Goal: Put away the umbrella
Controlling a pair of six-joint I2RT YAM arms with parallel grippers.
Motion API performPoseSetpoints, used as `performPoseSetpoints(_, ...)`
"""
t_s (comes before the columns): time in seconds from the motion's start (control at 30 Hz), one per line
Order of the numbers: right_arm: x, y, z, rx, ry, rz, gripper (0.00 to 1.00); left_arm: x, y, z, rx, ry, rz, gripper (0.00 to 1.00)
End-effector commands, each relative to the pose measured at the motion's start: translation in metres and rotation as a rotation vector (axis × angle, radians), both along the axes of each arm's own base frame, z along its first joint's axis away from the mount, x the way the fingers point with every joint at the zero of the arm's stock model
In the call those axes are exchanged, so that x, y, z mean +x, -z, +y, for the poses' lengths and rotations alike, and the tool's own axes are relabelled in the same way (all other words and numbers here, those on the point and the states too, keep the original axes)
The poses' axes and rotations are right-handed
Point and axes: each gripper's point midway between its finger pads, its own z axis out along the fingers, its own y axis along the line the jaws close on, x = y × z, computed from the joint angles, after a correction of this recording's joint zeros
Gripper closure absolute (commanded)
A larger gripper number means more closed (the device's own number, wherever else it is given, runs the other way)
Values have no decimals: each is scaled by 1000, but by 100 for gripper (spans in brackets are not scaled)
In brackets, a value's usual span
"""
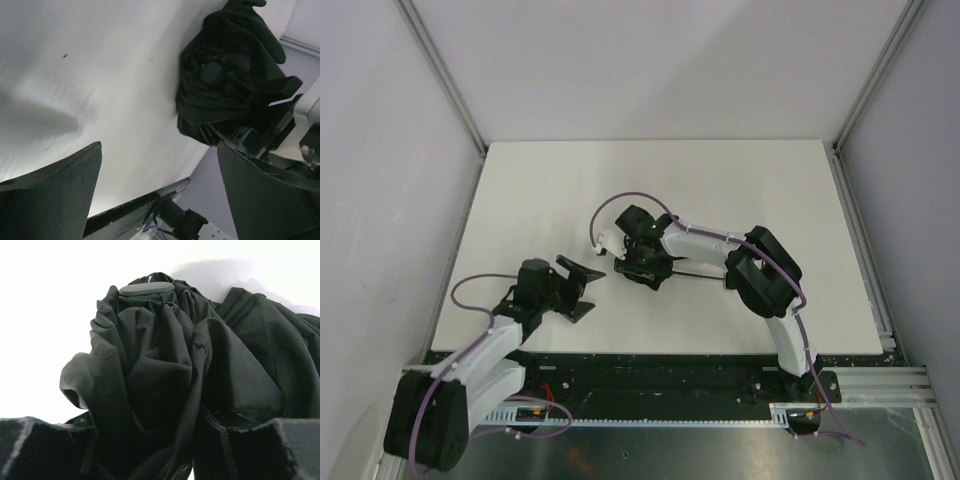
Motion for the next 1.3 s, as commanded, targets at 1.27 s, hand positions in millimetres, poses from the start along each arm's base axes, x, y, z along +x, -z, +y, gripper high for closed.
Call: performPoseSetpoints(1.27,-81,58,-27,39,81,666,100,63,24,-68,-80,61,-253,7)
